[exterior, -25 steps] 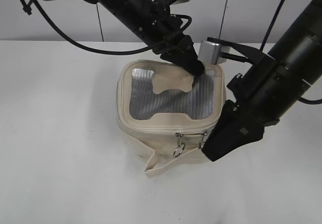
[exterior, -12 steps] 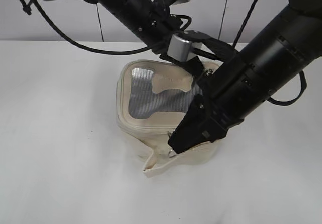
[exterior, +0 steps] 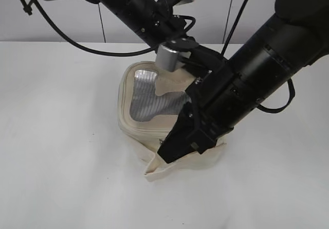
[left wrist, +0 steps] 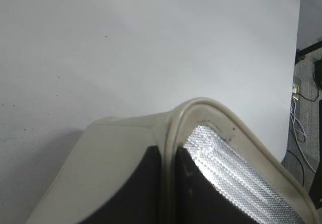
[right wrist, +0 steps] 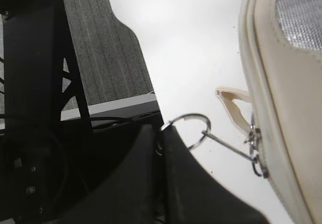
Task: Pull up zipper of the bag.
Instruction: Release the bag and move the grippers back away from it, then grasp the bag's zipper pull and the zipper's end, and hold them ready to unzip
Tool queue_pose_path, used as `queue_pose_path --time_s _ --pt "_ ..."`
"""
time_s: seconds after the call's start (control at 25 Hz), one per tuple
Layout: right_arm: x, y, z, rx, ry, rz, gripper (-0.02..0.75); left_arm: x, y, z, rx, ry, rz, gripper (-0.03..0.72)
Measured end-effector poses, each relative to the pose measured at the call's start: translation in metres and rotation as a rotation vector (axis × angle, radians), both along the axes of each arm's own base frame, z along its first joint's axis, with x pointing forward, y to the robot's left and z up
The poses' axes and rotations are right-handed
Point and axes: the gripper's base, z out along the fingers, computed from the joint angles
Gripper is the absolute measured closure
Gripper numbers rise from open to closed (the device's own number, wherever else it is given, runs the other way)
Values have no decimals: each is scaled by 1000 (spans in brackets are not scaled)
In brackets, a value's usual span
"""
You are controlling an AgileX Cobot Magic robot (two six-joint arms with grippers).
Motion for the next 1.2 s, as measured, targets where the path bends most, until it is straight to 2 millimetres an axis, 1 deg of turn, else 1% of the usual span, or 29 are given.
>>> queue_pose_path --time_s 0.12,0.2,0.24,0.4,0.44,0.52,0.64,0.72,0.8,0.88,0.96,1.04,1.12,1.2 --pt "1 1 2 2 18 -27 717 0 0 0 0 -1 1 650" --pt "0 3 3 -4 43 -52 675 1 0 0 -3 -8 9 650" --pt "0 3 3 -10 54 -62 632 2 0 0 -3 -9 12 650" --pt "-1 4 3 -18 99 -107 400 4 1 0 -3 -14 30 650" --pt "-2 4 3 -21 110 -119 353 4 1 0 -3 -16 33 650" --pt "-2 3 6 -25 121 -160 301 5 1 0 -2 -19 38 645" --pt "0 -3 18 -49 63 -249 274 6 2 3 -7 -30 50 617" --pt "0 -10 28 -69 -4 -307 270 7 2 8 -23 -42 67 578" --pt "1 -18 36 -100 -51 -371 267 8 3 21 -66 -54 101 521" --pt "2 -26 41 -154 -93 -426 265 7 4 32 -80 -50 127 427" --pt "4 -34 43 -210 -112 -506 265 8 9 34 -45 -61 144 333" --pt "7 -42 43 -272 -150 -570 265 9 15 36 21 -85 164 271" --pt "9 -48 43 -320 -174 -629 265 9 23 40 100 -121 190 250" --pt "13 -55 42 -361 -191 -685 265 6 32 52 166 -149 234 241"
